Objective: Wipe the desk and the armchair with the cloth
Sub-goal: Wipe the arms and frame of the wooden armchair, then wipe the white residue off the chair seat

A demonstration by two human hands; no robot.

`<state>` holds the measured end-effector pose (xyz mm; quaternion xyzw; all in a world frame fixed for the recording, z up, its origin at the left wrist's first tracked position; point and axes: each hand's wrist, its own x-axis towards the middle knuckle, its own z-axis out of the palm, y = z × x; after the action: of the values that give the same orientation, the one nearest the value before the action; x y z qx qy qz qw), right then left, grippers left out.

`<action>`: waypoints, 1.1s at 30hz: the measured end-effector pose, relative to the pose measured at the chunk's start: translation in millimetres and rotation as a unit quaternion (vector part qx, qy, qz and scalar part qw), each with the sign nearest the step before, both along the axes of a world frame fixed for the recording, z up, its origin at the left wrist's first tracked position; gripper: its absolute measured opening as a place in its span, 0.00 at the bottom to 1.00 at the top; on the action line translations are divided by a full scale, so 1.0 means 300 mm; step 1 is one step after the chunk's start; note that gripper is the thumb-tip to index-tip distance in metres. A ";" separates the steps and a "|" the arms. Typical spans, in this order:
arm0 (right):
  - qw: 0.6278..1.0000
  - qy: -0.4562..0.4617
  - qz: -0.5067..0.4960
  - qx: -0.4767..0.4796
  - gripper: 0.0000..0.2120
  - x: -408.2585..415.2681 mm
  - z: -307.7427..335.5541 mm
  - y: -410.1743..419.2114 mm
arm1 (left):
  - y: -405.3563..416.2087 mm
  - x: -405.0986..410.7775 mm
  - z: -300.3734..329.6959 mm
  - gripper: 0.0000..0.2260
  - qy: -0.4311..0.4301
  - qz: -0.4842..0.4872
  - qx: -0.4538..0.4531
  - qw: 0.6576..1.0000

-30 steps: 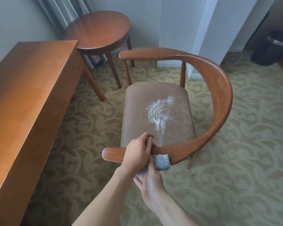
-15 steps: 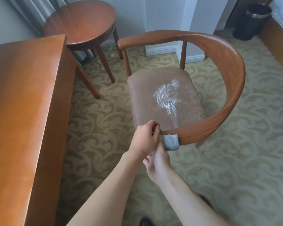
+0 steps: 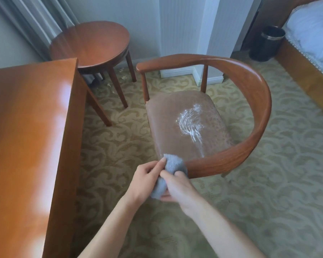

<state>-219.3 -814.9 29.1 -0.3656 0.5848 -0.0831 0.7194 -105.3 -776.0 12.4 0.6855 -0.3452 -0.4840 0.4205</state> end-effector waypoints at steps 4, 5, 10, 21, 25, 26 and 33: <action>0.990 -0.089 0.047 -0.099 0.08 -0.075 0.146 -0.160 | -0.120 0.049 0.102 0.23 0.144 0.021 0.016 0.989; 0.986 -0.104 0.063 -0.114 0.08 -0.098 0.163 -0.205 | -0.169 0.052 0.122 0.22 0.158 0.021 0.015 0.987; 0.973 -0.096 0.112 -0.177 0.09 -0.208 0.184 -0.404 | -0.413 0.013 0.170 0.20 0.210 -0.087 0.100 0.969; 0.960 0.050 -0.133 -0.243 0.17 -0.215 -0.057 -0.774 | -0.857 -0.054 0.039 0.20 0.154 0.005 0.078 0.985; 0.948 0.067 -0.188 -0.246 0.09 -0.164 -0.087 -0.868 | -0.977 -0.020 0.018 0.12 0.078 0.018 0.076 0.994; 0.948 0.061 -0.205 -0.235 0.09 -0.149 -0.092 -0.889 | -1.006 -0.010 0.014 0.12 0.063 0.015 0.070 0.995; 0.925 0.047 -0.283 -0.247 0.14 -0.070 -0.112 -0.989 | -1.208 0.092 -0.057 0.09 -0.149 -0.140 0.026 0.979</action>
<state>-240.4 -1111.7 -4.6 -0.3546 0.6576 -0.4081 0.5246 -77.8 -1138.3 -4.6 0.7053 -0.4837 -0.4396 0.2745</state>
